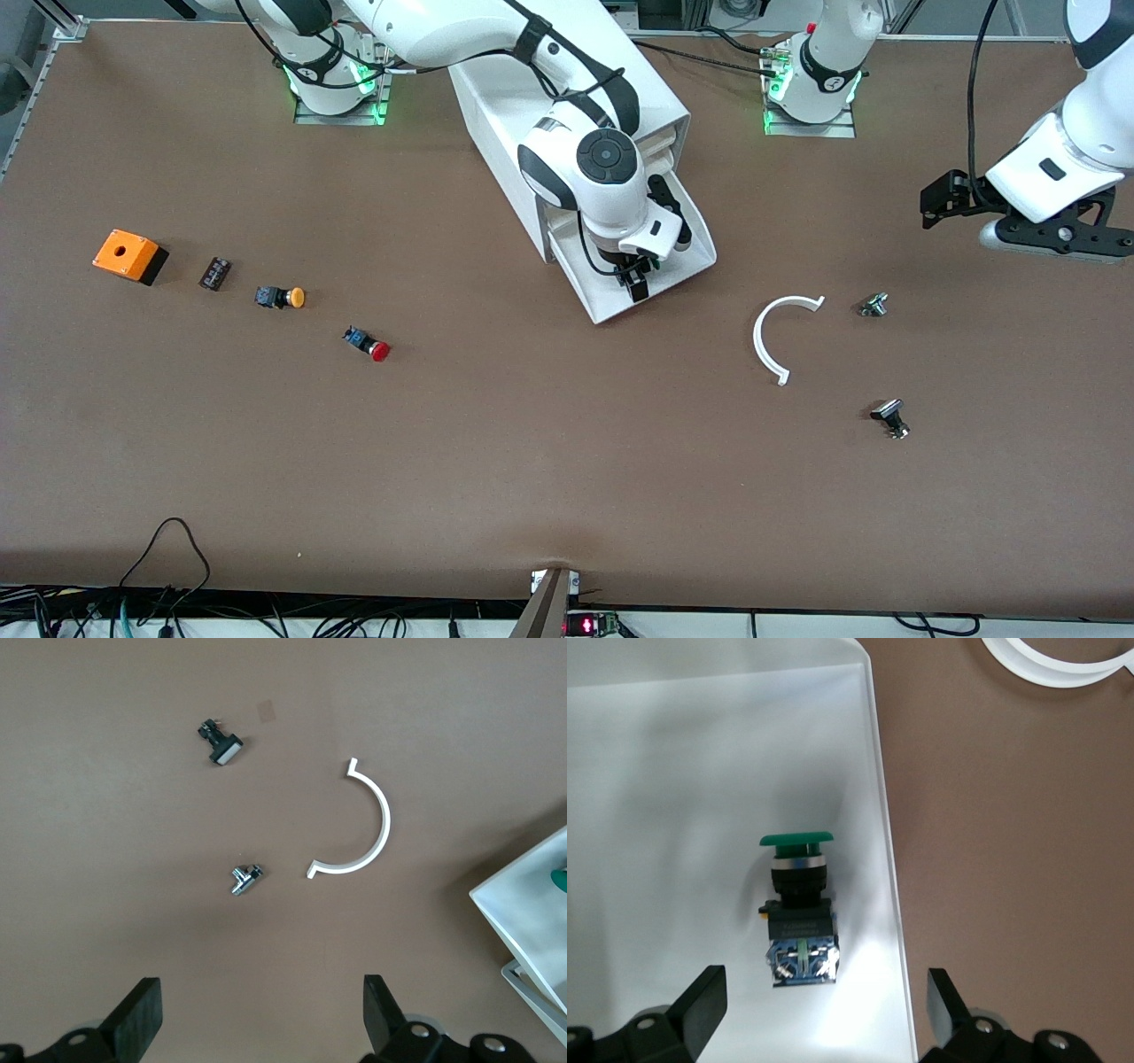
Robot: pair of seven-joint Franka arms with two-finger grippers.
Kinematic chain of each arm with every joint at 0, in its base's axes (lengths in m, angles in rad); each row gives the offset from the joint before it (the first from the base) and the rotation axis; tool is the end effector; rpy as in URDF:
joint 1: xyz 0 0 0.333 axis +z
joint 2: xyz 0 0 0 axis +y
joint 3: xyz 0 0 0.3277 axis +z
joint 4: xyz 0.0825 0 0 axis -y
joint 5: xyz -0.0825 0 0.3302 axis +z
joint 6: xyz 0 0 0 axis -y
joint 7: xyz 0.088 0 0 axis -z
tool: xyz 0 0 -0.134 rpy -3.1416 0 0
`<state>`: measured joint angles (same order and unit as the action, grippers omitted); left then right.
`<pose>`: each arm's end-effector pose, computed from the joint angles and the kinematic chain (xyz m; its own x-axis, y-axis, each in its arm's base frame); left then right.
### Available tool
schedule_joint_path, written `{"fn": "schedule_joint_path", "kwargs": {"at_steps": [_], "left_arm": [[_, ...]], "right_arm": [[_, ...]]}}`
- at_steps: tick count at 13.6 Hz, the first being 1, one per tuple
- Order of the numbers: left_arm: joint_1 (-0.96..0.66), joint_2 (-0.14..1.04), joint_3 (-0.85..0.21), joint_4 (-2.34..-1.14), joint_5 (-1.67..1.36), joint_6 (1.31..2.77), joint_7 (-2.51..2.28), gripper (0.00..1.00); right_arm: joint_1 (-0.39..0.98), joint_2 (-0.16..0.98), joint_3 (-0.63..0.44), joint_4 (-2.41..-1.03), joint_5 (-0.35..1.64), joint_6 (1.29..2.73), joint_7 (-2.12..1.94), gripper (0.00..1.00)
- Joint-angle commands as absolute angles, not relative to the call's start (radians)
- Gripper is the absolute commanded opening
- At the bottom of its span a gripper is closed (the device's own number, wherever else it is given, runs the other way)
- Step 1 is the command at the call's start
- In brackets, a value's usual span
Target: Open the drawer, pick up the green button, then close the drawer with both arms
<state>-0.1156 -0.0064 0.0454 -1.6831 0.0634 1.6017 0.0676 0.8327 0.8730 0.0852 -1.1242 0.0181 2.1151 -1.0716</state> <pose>0.4946 -0.0264 0.5684 0.9871 -0.1390 -0.0791 -0.1437 -0.9880 -0.0575 0.4657 0.5777 0.2977 -0.3680 0.9209 0.1284 0.9297 0.3625 0.0649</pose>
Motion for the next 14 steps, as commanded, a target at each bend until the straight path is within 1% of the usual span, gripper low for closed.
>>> {"fn": "schedule_joint_path", "kwargs": {"at_steps": [1,2,3,5,6,7,9,10,11,13,14], "left_arm": [[-0.107,-0.008,0.04,-1.66,0.067,1.598,0.052,1.0],[-0.126,-0.012,0.04,-1.658,0.067,1.597,0.051,1.0],[-0.111,-0.008,0.032,-1.654,0.066,1.606,0.051,1.0],[-0.11,-0.005,0.032,-1.652,0.067,1.603,0.043,1.0],[-0.109,0.003,0.035,-1.652,0.071,1.608,0.041,1.0],[-0.107,0.012,0.038,-1.652,0.077,1.609,0.04,1.0],[-0.095,0.008,0.048,-1.652,0.072,1.62,0.031,1.0],[-0.077,0.008,0.046,-1.649,0.06,1.629,0.006,1.0],[-0.075,0.008,0.048,-1.649,0.046,1.62,-0.036,1.0],[-0.075,0.015,0.046,-1.634,0.061,1.62,-0.054,1.0],[-0.063,0.014,0.054,-1.617,0.061,1.618,-0.043,1.0]], "right_arm": [[0.851,0.91,0.063,-1.085,0.006,2.131,-1.068,1.0],[0.853,0.913,0.063,-1.085,0.006,2.135,-1.069,1.0],[0.854,0.92,0.061,-1.085,0.006,2.146,-1.069,0.99],[0.859,0.933,0.061,-1.086,0.006,2.175,-1.068,0.93],[0.859,0.934,0.061,-1.086,0.006,2.178,-1.068,0.92],[0.861,0.936,0.061,-1.086,0.006,2.181,-1.069,0.88],[0.864,0.939,0.061,-1.088,0.002,2.181,-1.074,0.72],[0.864,0.939,0.061,-1.088,-0.011,2.181,-1.072,0.67],[0.864,0.939,0.061,-1.088,-0.012,2.18,-1.071,0.67],[0.865,0.937,0.061,-1.088,-0.015,2.18,-1.069,0.6],[0.865,0.937,0.061,-1.088,-0.015,2.18,-1.069,0.57]]}}
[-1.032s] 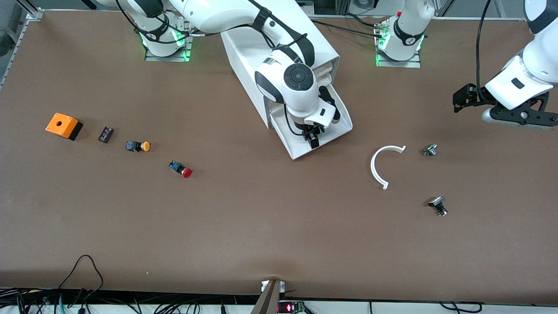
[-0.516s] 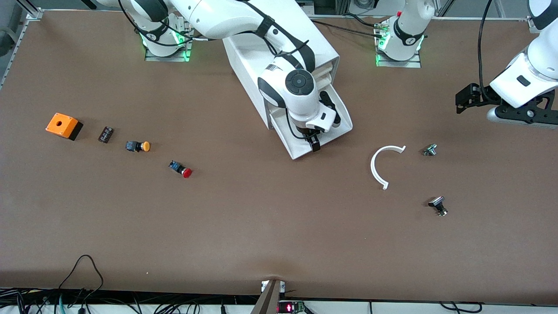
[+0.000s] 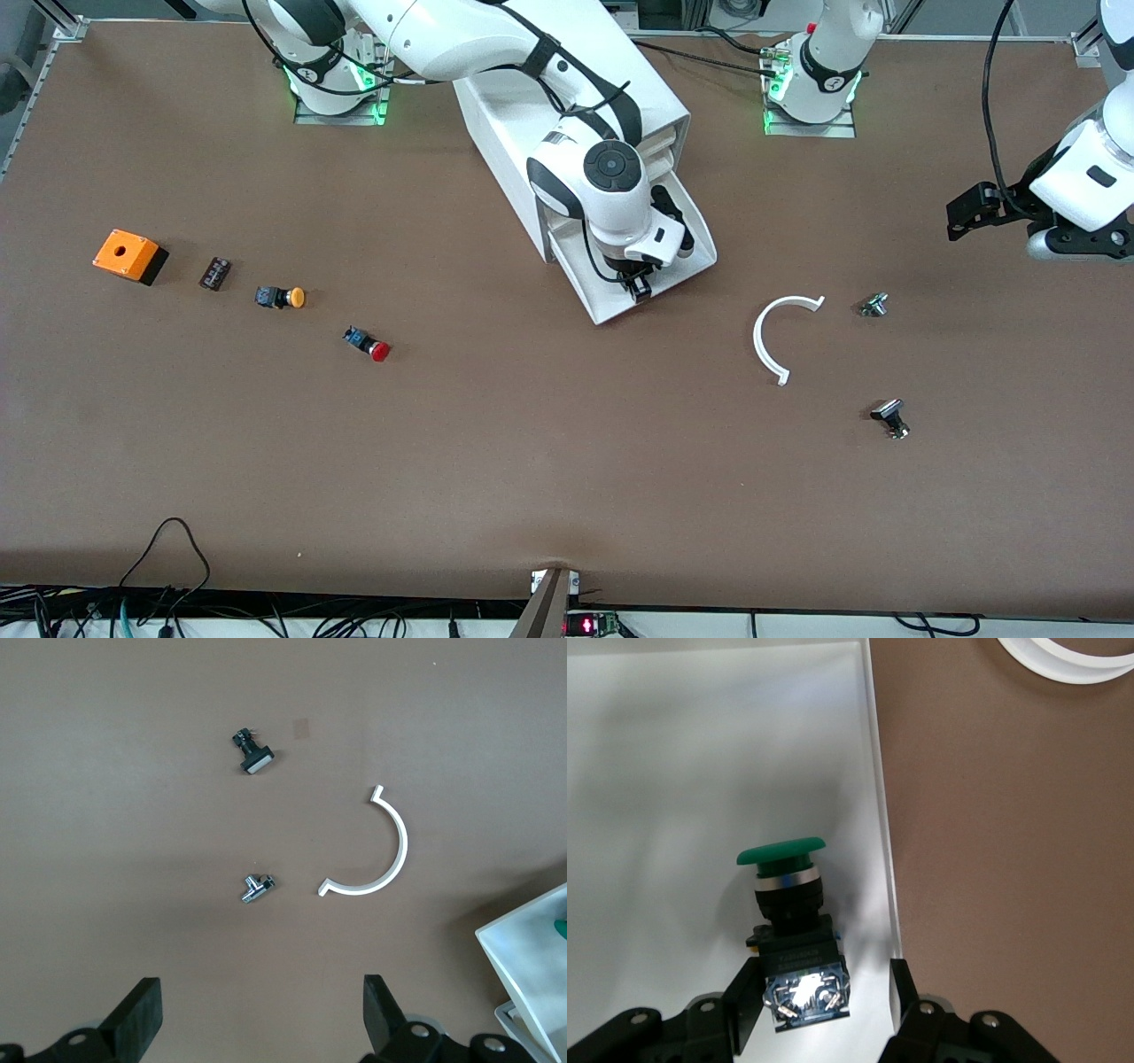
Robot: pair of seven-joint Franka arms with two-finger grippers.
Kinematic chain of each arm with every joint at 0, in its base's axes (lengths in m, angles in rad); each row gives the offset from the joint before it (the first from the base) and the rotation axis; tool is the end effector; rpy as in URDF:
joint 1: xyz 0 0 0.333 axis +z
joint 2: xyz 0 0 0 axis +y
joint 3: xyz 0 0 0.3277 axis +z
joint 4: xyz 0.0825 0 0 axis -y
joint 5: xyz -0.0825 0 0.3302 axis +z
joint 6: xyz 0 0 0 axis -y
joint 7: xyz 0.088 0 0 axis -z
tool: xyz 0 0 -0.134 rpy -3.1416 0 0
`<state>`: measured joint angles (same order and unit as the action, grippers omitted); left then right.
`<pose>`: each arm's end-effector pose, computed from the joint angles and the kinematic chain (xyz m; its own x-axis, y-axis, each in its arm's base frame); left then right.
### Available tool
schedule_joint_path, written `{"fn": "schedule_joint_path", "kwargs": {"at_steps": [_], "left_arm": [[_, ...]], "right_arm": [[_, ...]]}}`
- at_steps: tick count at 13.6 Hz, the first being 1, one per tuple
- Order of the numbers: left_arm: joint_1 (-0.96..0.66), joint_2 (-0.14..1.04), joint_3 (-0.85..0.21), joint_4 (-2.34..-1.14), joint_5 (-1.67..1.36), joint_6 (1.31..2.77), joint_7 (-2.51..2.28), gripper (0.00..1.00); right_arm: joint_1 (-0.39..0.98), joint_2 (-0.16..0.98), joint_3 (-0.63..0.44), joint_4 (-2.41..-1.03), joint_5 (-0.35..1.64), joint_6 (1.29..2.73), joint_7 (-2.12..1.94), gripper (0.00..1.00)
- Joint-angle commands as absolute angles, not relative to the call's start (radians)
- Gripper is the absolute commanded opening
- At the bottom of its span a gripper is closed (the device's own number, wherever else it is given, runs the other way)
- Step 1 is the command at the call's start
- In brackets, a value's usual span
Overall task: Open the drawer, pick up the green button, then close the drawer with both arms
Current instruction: 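Lift the green button out and place it on the table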
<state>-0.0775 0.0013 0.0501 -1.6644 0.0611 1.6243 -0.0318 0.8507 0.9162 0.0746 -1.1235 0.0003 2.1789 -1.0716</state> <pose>0.5019 -0.0059 0.5741 0.9992 0.0011 -0.0395 -0.0014 -0.9981 -0.0621 0.4643 0.5863 0.2721 -0.3851 0.9151 0.1191 0.9219 0.3757 0.0943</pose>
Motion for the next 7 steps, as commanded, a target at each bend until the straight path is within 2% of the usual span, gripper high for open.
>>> {"fn": "schedule_joint_path", "kwargs": {"at_steps": [1,4,7], "left_arm": [[-0.043,0.014,0.052,-1.614,0.055,1.617,-0.041,1.0],[-0.043,0.017,0.046,-1.614,0.055,1.611,-0.047,1.0],[-0.049,0.014,0.038,-1.611,0.052,1.562,-0.043,1.0]], "right_arm": [[0.867,0.937,0.061,-1.088,-0.015,2.18,-1.069,0.54],[0.876,0.939,0.061,-1.088,-0.041,2.181,-1.059,0.4],[0.9,0.937,0.061,-1.088,-0.089,2.181,-0.953,0.32]]}}
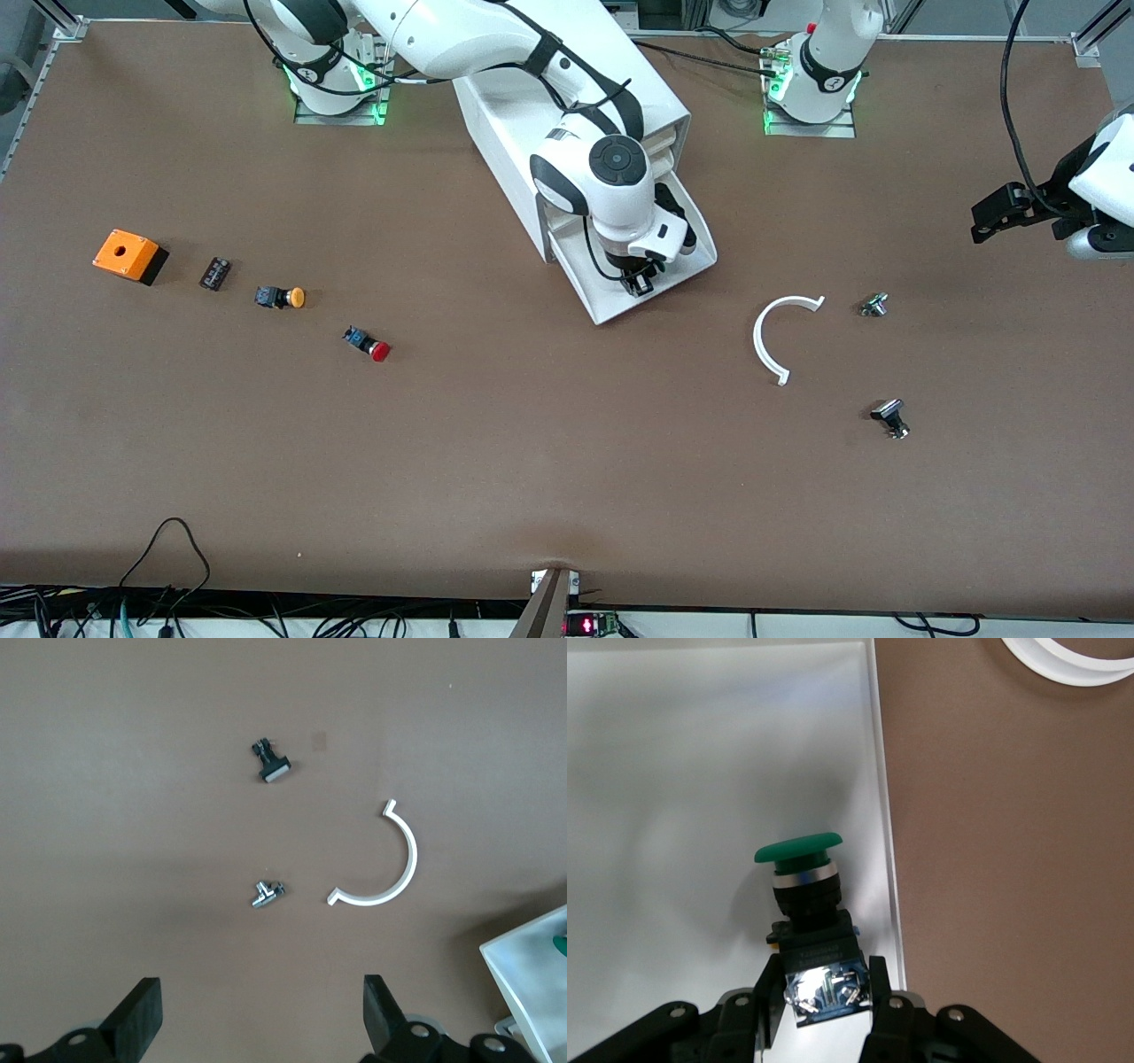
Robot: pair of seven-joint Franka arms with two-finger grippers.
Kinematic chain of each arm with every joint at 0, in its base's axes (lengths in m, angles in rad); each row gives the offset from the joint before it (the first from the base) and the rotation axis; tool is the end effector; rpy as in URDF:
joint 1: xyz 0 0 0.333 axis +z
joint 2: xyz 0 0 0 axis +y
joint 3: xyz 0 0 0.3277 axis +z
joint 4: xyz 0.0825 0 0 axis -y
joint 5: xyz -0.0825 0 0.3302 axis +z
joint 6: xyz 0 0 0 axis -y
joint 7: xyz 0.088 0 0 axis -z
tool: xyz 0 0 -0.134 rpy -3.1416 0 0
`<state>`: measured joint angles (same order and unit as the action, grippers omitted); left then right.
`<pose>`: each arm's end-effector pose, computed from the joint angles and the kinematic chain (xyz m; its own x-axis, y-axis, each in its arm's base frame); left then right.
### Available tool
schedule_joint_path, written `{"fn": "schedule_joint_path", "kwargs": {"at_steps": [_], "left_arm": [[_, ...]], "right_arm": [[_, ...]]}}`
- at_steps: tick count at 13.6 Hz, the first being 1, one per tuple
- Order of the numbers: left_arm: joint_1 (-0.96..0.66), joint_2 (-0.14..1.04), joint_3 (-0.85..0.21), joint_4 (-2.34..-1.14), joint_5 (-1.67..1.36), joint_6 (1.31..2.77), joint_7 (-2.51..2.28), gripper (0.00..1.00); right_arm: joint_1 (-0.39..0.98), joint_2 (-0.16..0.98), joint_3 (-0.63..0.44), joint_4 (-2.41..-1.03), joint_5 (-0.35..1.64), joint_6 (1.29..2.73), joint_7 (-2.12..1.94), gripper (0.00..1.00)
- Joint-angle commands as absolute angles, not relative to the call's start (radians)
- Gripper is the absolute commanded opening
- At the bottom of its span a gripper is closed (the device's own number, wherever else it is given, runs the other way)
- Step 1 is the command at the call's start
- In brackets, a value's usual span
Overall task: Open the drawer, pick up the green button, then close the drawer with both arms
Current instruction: 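Lift the green button out and place it on the table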
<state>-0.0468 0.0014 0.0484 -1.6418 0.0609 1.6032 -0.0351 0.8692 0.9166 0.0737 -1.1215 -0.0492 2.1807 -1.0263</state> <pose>0.5008 0.0088 0.5818 0.9987 0.0347 -0.0379 0.0323 -0.9975 -0.0621 0.4565 0.5932 0.2727 -0.3840 0.9192 0.0871 0.9204 0.3735 0.1158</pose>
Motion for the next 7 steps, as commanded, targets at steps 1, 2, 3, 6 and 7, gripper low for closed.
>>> {"fn": "schedule_joint_path", "kwargs": {"at_steps": [1,2,3,6,7], "left_arm": [[-0.052,0.014,0.029,-1.611,0.055,1.565,-0.043,1.0],[-0.054,0.015,0.02,-1.606,0.054,1.566,-0.044,1.0],[-0.054,0.018,0.011,-1.594,0.054,1.566,-0.044,1.0],[-0.051,0.026,0.011,-1.588,0.061,1.566,-0.044,1.0],[-0.046,0.025,0.011,-1.589,0.06,1.565,-0.044,1.0]], "right_arm": [[0.905,0.937,0.061,-1.088,-0.104,2.18,-0.928,0.28],[0.913,0.934,0.061,-1.088,-0.113,2.178,-0.919,0.26],[0.913,0.93,0.061,-1.088,-0.112,2.172,-0.914,0.25],[0.913,0.873,0.066,-1.086,-0.104,2.139,-0.896,0.23],[0.908,0.836,0.067,-1.086,-0.104,2.106,-0.869,0.23]]}}
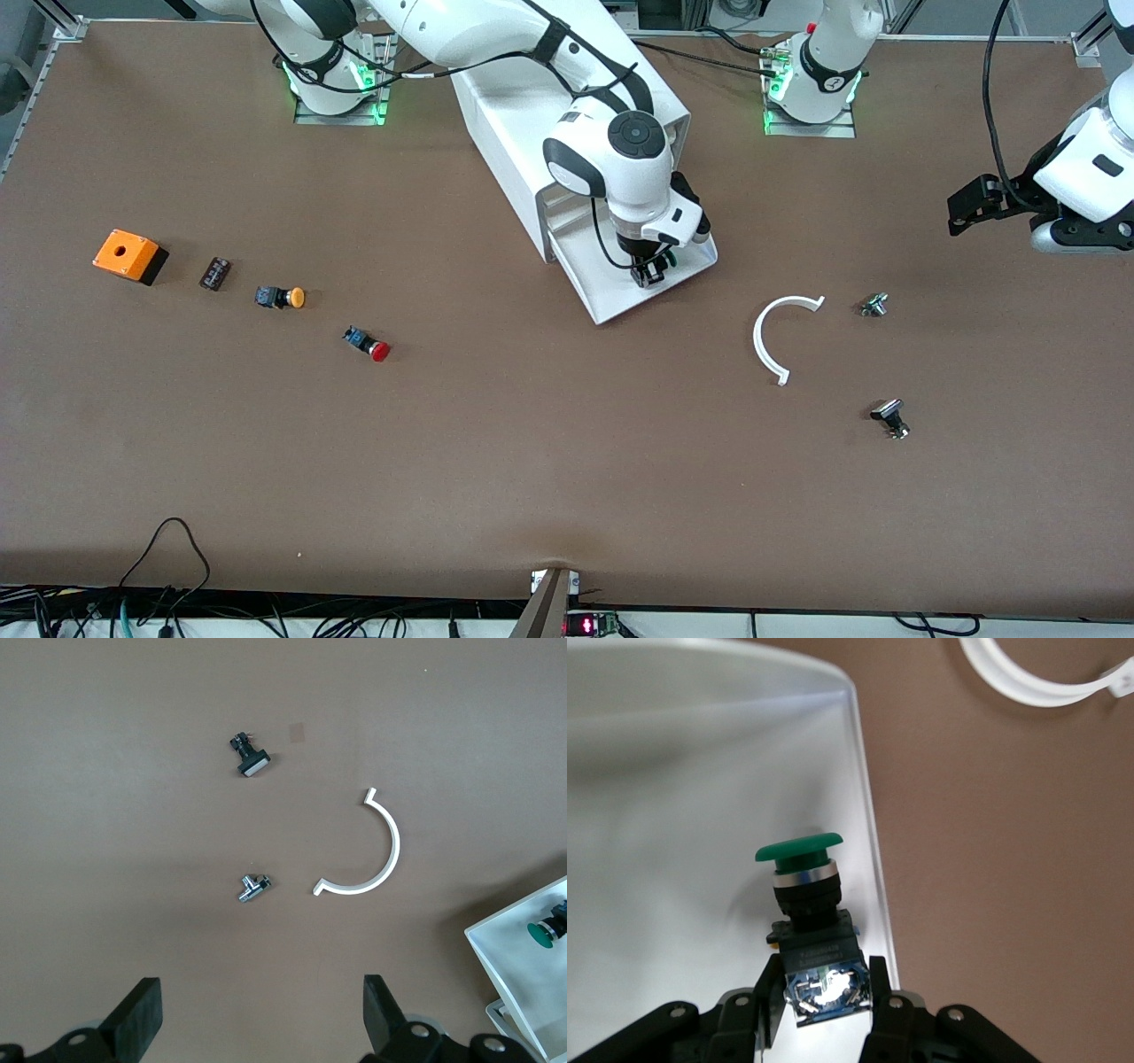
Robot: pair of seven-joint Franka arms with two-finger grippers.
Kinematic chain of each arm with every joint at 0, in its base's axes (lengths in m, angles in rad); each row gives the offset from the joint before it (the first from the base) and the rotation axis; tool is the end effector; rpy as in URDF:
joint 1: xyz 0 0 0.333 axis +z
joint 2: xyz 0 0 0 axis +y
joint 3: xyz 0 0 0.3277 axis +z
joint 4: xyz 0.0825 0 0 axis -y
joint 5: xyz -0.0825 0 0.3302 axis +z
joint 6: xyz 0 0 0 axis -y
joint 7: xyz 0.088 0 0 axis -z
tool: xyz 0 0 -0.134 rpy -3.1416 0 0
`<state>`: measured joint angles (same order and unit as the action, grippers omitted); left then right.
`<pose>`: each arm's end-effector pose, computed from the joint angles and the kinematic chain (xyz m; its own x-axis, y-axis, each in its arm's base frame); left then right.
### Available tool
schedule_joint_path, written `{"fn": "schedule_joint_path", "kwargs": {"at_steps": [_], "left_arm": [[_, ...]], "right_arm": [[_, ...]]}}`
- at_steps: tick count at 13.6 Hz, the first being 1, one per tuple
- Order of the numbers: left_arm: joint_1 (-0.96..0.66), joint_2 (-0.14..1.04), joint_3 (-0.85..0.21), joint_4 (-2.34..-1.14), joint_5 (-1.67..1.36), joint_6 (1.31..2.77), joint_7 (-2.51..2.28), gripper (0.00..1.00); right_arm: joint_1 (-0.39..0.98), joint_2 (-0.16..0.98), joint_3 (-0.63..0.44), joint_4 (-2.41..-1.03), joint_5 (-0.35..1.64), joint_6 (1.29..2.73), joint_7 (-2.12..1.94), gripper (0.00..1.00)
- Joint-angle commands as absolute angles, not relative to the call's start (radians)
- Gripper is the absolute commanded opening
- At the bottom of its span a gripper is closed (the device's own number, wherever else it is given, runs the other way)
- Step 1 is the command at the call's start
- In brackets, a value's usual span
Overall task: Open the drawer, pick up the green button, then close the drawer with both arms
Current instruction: 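Lift the green button out and place it on the table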
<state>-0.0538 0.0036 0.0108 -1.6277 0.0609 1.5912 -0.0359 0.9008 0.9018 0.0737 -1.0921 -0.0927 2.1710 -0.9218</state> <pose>0.5007 -0.0135 0.5856 0.9992 -0.0084 -0.0379 -0.0107 -0.9980 -0.0622 0.4433 0.6094 0.2957 -0.3367 0.9376 0.0862 0.9339 0.3208 0.1580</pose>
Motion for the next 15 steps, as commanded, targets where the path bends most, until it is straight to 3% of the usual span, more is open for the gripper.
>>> {"fn": "schedule_joint_path", "kwargs": {"at_steps": [1,5,9,15], "left_arm": [[-0.046,0.025,0.011,-1.588,0.06,1.566,-0.044,1.0],[-0.044,0.025,0.011,-1.588,0.06,1.566,-0.044,1.0],[-0.043,0.025,0.009,-1.588,0.058,1.566,-0.044,1.0],[-0.04,0.032,0.012,-1.588,0.049,1.571,-0.043,1.0]], "right_arm": [[0.907,0.804,0.066,-1.086,-0.106,2.082,-0.835,0.22],[0.832,0.724,0.04,-1.088,-0.107,2.057,-0.744,0.23],[0.663,0.712,0.02,-1.094,-0.089,2.059,-0.723,0.22],[0.526,0.715,-0.006,-1.189,-0.087,2.071,-0.641,0.22]]}}
